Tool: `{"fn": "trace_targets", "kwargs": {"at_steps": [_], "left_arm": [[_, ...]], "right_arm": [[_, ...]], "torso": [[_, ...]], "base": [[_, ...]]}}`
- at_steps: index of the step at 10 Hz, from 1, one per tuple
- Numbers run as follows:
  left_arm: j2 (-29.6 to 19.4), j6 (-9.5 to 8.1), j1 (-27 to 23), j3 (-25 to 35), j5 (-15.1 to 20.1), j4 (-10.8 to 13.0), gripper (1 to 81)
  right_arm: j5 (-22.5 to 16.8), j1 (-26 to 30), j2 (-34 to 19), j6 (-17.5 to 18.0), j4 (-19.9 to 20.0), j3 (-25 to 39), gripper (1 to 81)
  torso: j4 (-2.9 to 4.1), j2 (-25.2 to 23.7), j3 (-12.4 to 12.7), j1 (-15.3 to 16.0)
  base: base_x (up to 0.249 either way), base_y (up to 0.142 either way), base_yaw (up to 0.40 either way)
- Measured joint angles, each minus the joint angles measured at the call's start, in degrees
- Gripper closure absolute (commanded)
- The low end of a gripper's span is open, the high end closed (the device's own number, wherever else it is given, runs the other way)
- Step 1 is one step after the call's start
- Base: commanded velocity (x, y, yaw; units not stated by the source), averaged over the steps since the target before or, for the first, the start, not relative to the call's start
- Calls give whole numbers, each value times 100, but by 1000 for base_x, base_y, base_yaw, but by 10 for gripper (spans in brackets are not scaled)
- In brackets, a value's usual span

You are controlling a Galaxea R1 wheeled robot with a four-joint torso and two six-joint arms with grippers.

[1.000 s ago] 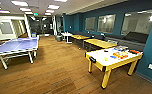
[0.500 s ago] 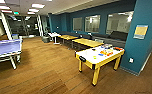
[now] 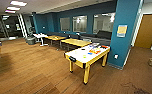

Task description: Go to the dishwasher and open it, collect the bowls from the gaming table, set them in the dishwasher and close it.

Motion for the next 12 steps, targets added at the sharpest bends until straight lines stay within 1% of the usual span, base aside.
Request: {"fn": "trace_targets", "kwargs": {"at_steps": [8, 9, 12], "left_arm": [[-2, 0, -6, 0, 0, 0, 10], [-2, 0, -20, 0, -2, 0, 10], [-2, 0, -26, 1, 0, 0, 10]], "right_arm": [[0, 0, 2, 0, 0, -15, 10], [0, 0, 2, 0, 0, -15, 10], [2, 0, 5, 0, 0, -15, 10]], "torso": [[0, 0, 0, 0], [0, 0, 0, 0], [0, 0, 0, 0]], "base": [[0, 0, -341], [0, 0, -191], [0, 0, 0]]}}
